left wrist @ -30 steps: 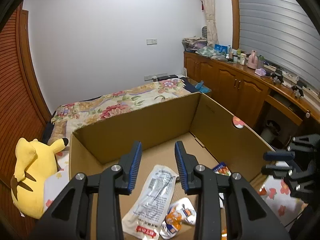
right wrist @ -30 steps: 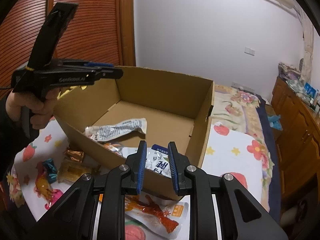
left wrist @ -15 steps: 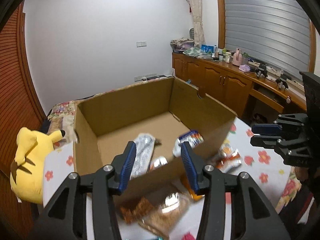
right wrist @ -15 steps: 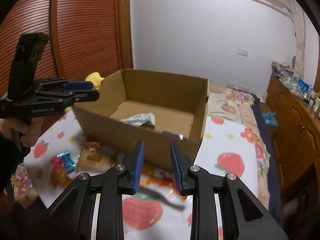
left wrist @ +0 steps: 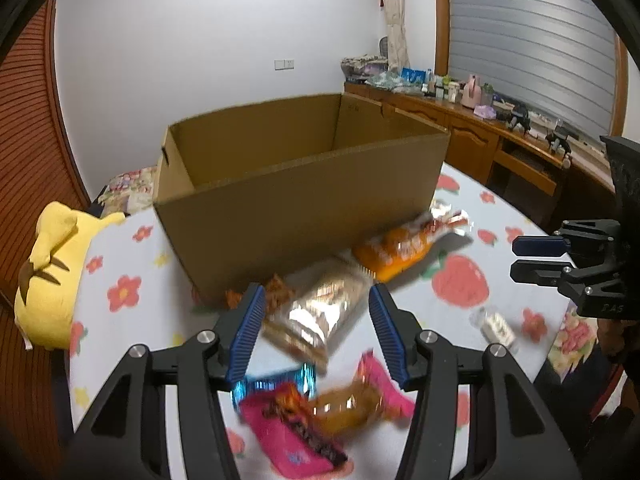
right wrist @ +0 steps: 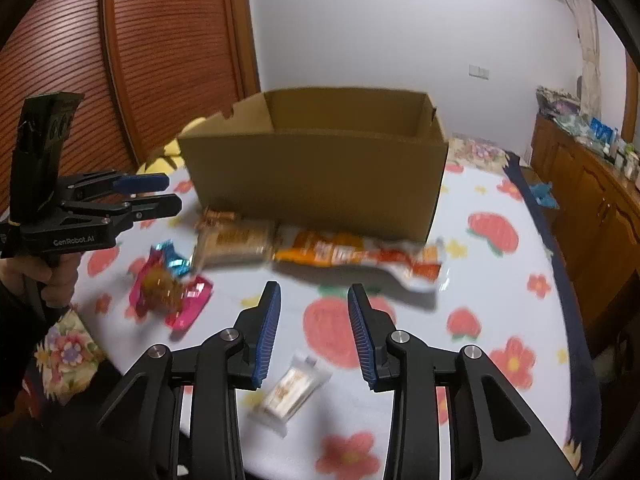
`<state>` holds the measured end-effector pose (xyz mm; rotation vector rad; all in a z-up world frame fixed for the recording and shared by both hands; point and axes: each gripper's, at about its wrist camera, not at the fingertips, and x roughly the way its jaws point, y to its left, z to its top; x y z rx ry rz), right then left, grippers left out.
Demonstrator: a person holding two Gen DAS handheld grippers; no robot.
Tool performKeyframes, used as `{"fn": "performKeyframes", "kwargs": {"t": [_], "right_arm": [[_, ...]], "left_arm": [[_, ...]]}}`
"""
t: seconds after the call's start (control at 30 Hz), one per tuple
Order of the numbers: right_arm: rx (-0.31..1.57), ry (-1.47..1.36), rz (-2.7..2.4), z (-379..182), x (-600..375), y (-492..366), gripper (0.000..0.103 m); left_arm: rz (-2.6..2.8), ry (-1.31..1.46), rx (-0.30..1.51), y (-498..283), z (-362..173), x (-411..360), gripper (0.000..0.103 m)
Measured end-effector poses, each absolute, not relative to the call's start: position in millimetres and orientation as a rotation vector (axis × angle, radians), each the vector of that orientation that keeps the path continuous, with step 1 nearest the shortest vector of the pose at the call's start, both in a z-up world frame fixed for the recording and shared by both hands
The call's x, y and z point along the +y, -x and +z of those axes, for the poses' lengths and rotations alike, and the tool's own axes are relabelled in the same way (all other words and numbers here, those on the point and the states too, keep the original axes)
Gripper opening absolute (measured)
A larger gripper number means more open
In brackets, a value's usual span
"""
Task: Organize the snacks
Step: 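Move both open tools down to the snacks beside the box, then grasp the pink-wrapped orange cake packet with the left tool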
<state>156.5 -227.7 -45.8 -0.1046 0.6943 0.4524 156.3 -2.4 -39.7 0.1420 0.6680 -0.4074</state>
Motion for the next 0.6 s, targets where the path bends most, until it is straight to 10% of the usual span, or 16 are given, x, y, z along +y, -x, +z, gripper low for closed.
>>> {"fn": "performKeyframes", "kwargs": {"t": [0.6], "right_arm": [[0.805,0.108,0.461,-100.0,-213.6,-130.6,0.035]], "left_arm": [[-0.424,-0.159,0.736,-127.2,-87.6,-1.7,0.057]]}}
